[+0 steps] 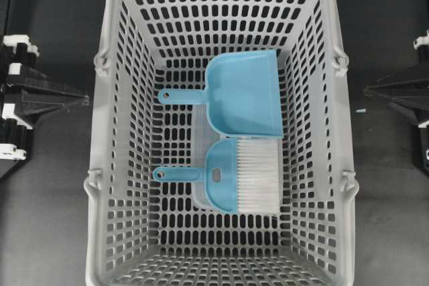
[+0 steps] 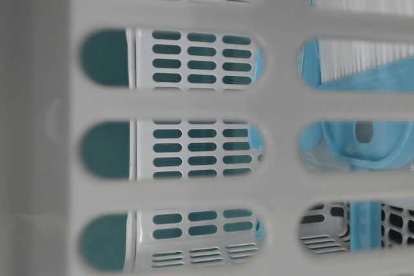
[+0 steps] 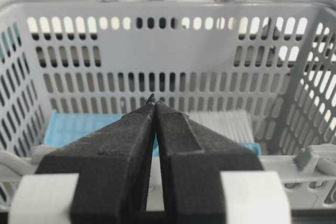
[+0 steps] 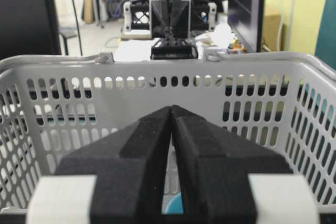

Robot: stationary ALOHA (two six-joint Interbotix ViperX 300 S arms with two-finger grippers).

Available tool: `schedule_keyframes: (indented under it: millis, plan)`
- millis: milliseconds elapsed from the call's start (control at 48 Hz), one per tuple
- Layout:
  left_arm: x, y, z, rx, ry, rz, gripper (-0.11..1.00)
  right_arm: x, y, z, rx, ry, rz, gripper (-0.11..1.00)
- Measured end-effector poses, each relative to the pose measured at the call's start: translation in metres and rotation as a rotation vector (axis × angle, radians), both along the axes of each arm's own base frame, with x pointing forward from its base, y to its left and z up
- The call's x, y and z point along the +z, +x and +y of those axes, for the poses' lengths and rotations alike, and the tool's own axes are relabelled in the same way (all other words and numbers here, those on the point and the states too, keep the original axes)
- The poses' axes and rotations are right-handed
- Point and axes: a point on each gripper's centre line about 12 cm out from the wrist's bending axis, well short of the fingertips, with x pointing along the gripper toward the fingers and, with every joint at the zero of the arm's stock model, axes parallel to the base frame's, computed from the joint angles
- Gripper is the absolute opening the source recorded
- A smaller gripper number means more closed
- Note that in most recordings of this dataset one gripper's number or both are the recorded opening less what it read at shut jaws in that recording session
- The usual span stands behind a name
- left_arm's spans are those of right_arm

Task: Pick up the hand brush from the shopping basket with the left arm.
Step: 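Move the left gripper over the blue hand brush handle in the basket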

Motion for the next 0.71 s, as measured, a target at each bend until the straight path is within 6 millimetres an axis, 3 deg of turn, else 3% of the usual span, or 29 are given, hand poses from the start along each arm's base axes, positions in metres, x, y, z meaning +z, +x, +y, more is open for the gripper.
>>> schedule_keyframes:
  millis: [83,208,375,709]
  plan:
    - [0.011,0.004,0.0,-0.004,-0.002,0.032,0.0,0.0,0.0,0.0,0.001,0.018,0.001,0.0]
    - [0.04,0.012,0.0,0.0,-0.019,0.132,0.0,-0.004,-0.001,-0.001,-0.001,0.076,0.037,-0.01]
    - [0.063,0.025,-0.007,-0.024,-0.015,0.302,0.0,-0.002,-0.005,0.001,0.006,0.127,0.118,-0.01]
    - [0.086,0.08,-0.028,-0.076,0.01,0.587,0.0,0.0,-0.018,0.006,0.024,0.119,0.299,0.0]
